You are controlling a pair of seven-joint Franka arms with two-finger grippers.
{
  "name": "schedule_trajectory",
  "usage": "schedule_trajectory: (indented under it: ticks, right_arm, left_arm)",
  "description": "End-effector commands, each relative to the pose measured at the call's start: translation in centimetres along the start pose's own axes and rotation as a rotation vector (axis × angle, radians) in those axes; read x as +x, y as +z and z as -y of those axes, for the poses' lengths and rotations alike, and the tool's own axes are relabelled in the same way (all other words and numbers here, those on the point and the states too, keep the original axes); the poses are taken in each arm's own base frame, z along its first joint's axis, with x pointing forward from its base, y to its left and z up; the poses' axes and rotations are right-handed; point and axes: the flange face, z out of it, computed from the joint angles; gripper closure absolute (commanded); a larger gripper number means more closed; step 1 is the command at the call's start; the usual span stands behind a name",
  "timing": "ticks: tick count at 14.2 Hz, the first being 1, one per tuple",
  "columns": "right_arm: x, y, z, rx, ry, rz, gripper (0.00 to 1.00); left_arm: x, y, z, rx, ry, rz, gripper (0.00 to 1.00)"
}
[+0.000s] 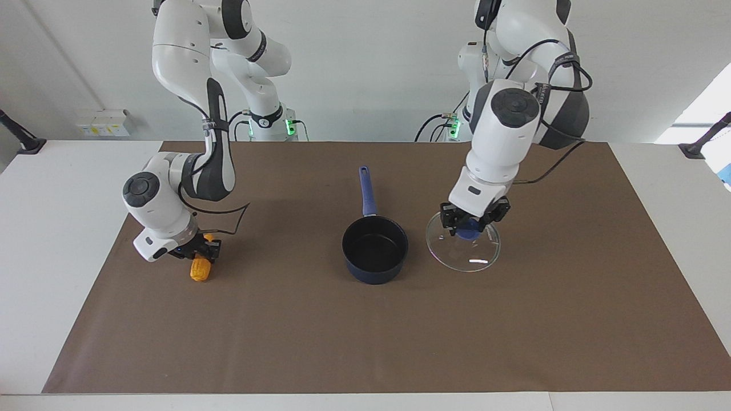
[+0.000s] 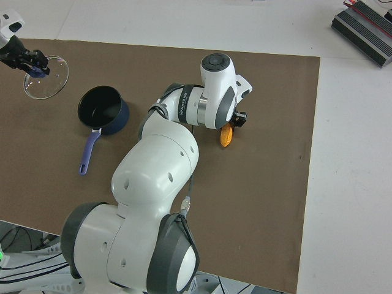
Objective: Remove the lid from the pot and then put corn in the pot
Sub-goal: 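Lift the lid off with the left gripper while the right gripper lifts the corn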
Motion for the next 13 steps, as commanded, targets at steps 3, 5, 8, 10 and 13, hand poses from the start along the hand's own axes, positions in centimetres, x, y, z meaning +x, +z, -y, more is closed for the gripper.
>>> schedule_trajectory:
  ticks: [3,5,8,10,13]
  right_arm:
    - [1.6,-7.3,1.4,-0.001,0.115,-0.056,1.0]
    - [1.5,-9.8,4.5,0.007,0.175,-0.054,1.0]
    - [0.9,-13.3,11.3,0.016,0.33,-0.098,1.0]
    - [0.5,-13.7,16.5,0.028,0.419,-0.107,1.0]
    - [-0.1,-14.5,23.0,0.09,0.502,-0.161,1.0]
  left_arm:
    - [-2.1,3.5,10.8,-0.021,0.096,-0.052,1.0]
    - [-2.3,5.4,15.1,-0.013,0.163,-0.032,1.0]
    - [-3.1,8.0,19.4,-0.012,0.21,0.006,1.0]
    - [-4.0,10.4,20.7,-0.026,0.207,0.012,1.0]
    - [-6.3,14.4,20.8,-0.025,0.208,-0.011,1.0]
